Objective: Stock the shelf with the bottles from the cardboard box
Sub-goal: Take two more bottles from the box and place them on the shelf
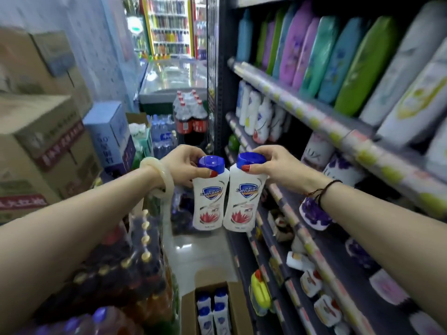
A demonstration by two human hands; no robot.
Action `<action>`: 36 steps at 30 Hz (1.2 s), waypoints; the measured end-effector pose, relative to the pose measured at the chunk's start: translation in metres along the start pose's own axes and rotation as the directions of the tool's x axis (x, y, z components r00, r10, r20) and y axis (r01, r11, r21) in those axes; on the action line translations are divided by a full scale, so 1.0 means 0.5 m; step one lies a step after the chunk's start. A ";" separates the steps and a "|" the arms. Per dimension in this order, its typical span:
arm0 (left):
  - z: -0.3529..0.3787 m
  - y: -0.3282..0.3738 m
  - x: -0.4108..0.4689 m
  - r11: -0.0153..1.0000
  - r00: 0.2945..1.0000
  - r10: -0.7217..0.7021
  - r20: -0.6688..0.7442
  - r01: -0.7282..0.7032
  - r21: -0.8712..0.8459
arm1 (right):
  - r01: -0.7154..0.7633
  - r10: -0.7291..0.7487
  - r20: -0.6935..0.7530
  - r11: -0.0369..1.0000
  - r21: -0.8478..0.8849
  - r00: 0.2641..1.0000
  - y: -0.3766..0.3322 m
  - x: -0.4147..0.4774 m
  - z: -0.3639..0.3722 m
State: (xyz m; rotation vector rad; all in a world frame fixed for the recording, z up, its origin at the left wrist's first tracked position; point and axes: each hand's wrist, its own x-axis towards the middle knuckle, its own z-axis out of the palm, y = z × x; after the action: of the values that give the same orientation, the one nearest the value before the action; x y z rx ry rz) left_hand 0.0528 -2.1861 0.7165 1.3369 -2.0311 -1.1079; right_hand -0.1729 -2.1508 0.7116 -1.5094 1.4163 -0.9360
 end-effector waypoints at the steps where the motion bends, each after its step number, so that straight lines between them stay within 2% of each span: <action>1: -0.011 0.025 -0.002 1.000 1.000 0.028 0.002 -0.028 0.008 | 0.015 -0.015 -0.019 1.000 -0.009 1.000 -0.024 -0.011 -0.013; 11: -0.092 0.251 -0.060 0.970 0.967 0.239 0.083 -0.242 0.026 | 0.085 -0.089 -0.239 0.996 -0.030 0.967 -0.228 -0.158 -0.103; 18: -0.121 0.380 -0.106 0.895 0.891 0.429 0.150 -0.442 0.064 | 0.108 -0.128 -0.394 0.992 -0.071 0.910 -0.343 -0.284 -0.138; 30: -0.062 0.564 -0.190 0.701 0.655 0.677 0.336 -0.713 -0.022 | 0.057 -0.150 -0.631 0.985 -0.165 0.761 -0.452 -0.553 -0.177; 36: 0.030 0.640 -0.253 0.624 0.523 0.748 0.410 -0.764 -0.163 | -0.021 -0.103 -0.770 0.989 -0.149 0.630 -0.463 -0.709 -0.183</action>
State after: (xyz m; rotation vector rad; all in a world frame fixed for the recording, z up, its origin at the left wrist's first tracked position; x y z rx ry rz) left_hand -0.0756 -2.0013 0.9774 0.0491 -2.5572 -0.9692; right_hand -0.2017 -1.8043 0.9694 -1.2679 2.0974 -1.6827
